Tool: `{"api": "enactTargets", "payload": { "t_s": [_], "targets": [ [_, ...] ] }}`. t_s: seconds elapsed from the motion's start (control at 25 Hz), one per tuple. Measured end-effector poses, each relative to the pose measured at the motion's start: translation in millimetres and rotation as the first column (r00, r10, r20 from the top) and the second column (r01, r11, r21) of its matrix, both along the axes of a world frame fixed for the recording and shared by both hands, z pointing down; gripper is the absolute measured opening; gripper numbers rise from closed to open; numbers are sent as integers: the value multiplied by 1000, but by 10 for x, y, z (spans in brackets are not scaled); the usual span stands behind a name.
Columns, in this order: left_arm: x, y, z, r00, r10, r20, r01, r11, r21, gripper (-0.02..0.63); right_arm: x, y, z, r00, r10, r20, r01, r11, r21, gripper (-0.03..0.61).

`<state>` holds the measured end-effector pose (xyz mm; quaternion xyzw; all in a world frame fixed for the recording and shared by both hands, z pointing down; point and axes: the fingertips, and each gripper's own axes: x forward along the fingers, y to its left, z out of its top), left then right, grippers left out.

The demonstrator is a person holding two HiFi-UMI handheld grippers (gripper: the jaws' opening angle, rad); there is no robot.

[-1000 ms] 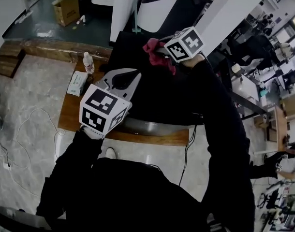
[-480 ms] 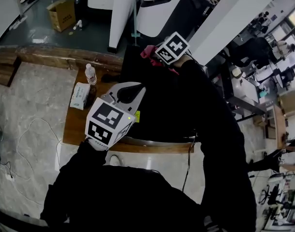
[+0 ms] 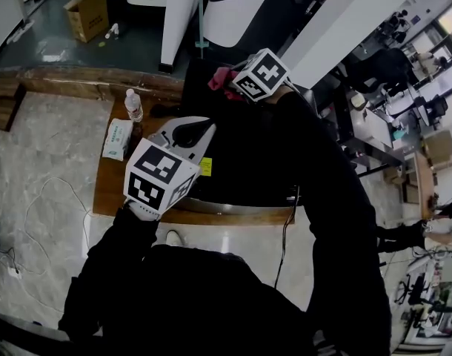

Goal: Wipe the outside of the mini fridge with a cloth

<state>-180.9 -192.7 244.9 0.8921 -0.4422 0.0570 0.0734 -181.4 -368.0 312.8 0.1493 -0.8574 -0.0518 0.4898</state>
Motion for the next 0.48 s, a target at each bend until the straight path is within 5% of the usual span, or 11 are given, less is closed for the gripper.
{"api": "enactTargets", "payload": {
  "t_s": [0.48],
  "targets": [
    [124,624,-26,993,-111,31,111,994,-13,3,117,1417,-39,976,-218,-9,217,976,-24,108]
  ]
}}
